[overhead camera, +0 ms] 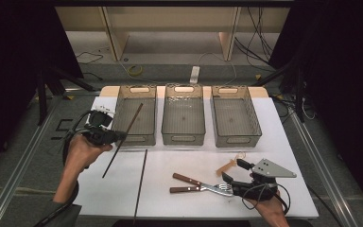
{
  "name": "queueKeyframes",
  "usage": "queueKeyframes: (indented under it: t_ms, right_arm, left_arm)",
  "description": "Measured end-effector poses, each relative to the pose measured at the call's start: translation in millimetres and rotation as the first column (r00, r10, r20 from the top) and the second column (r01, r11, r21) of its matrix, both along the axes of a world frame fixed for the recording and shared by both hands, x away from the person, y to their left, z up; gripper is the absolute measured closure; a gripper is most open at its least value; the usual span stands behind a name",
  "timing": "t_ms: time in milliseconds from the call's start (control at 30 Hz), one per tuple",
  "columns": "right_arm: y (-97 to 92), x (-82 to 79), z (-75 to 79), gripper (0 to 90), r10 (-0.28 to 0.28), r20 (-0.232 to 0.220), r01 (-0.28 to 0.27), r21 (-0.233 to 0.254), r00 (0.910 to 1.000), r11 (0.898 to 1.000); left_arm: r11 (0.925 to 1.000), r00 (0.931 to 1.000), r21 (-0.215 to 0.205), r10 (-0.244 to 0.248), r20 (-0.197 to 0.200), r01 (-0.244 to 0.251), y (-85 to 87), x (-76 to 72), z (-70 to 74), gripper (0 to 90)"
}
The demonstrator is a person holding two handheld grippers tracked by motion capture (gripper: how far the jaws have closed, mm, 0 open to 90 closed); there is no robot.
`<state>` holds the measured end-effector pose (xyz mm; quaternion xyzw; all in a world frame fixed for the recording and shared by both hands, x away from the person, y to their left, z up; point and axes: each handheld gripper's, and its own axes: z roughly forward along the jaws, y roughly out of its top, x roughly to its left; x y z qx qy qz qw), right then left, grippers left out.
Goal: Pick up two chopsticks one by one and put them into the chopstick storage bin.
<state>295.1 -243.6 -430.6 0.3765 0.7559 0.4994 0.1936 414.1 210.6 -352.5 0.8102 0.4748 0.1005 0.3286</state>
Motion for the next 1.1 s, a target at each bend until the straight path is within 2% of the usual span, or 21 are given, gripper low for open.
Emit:
queueKeyframes:
  t_ms: [33, 67, 100, 167, 200, 300, 333, 367, 433, 533, 833, 967, 1100]
  right_arm:
    - [-0.1, 0.0, 0.1, 26.9, -0.002, -0.001, 0.002, 0.003, 1.0000, 1.000]
    - [-0.3, 0.1, 0.0, 26.9, 0.000, -0.001, 0.000, 0.003, 1.0000, 1.000]
    - [-0.4, 0.2, 0.0, 26.9, 0.000, -0.001, 0.000, 0.004, 1.0000, 1.000]
    - [-0.4, 0.1, 0.1, 26.9, 0.002, -0.001, -0.002, 0.006, 1.0000, 1.000]
    - [-0.2, 0.0, 0.3, 26.9, 0.002, -0.001, -0.002, 0.007, 1.0000, 1.000]
    - [-0.2, -0.3, 0.6, 26.9, 0.004, 0.000, -0.004, 0.006, 1.0000, 1.000]
    - [-0.1, -0.3, 0.4, 26.9, 0.006, -0.001, -0.006, 0.004, 1.0000, 1.000]
    - [0.1, -0.3, 0.3, 26.9, 0.006, -0.002, -0.006, 0.003, 1.0000, 1.000]
    - [0.6, -0.4, 0.2, 26.9, 0.009, 0.000, -0.009, 0.002, 1.0000, 1.000]
    - [0.7, 0.0, -0.2, 26.9, 0.008, -0.002, -0.008, 0.002, 1.0000, 1.000]
    - [0.8, 0.3, -0.5, 26.9, 0.010, -0.005, -0.010, 0.003, 0.9999, 1.000]
    - [1.1, 0.0, -0.5, 26.9, 0.014, -0.005, -0.014, 0.000, 0.9999, 1.000]
    - [0.6, 0.1, -0.7, 26.9, 0.014, -0.005, -0.014, 0.004, 0.9999, 1.000]
  left_arm:
    - [1.0000, 0.9999, 0.000, 0.007, 0.008, -0.007, -1.5, 10.1, 4.0, 84.2]
    - [1.0000, 0.9999, 0.000, 0.007, 0.008, -0.007, -1.5, 10.1, 4.0, 84.2]
    - [0.9998, 0.9997, -0.012, 0.018, 0.017, -0.018, -1.6, 19.9, 7.8, 84.2]
    - [0.9996, 0.9996, -0.016, 0.022, 0.020, -0.021, -1.6, 24.4, 9.4, 84.2]
    - [0.9997, 0.9997, -0.017, 0.020, 0.017, -0.019, -1.4, 33.1, 12.4, 84.2]
    - [0.9991, 0.9995, -0.033, 0.027, 0.014, -0.027, 0.1, 46.0, 14.3, 84.1]
    - [0.9991, 0.9995, -0.033, 0.027, 0.014, -0.027, 0.1, 46.0, 14.3, 84.1]
    - [0.9985, 0.9990, -0.038, 0.039, 0.020, -0.038, 1.2, 52.9, 15.1, 84.1]
    - [0.9985, 0.9987, -0.033, 0.044, 0.024, -0.043, 1.3, 55.7, 15.7, 84.1]
    - [0.9974, 0.9954, -0.039, 0.063, 0.072, -0.061, 1.7, 66.1, 16.7, 84.1]
    - [0.9941, 0.9890, -0.053, 0.099, 0.109, -0.094, 3.9, 86.2, 22.3, 84.1]
    - [0.9954, 0.9865, -0.025, 0.095, 0.133, -0.093, -1.6, 100.0, 26.9, 84.1]
    - [0.9943, 0.9840, -0.035, 0.105, 0.144, -0.101, -5.8, 103.5, 30.0, 84.1]
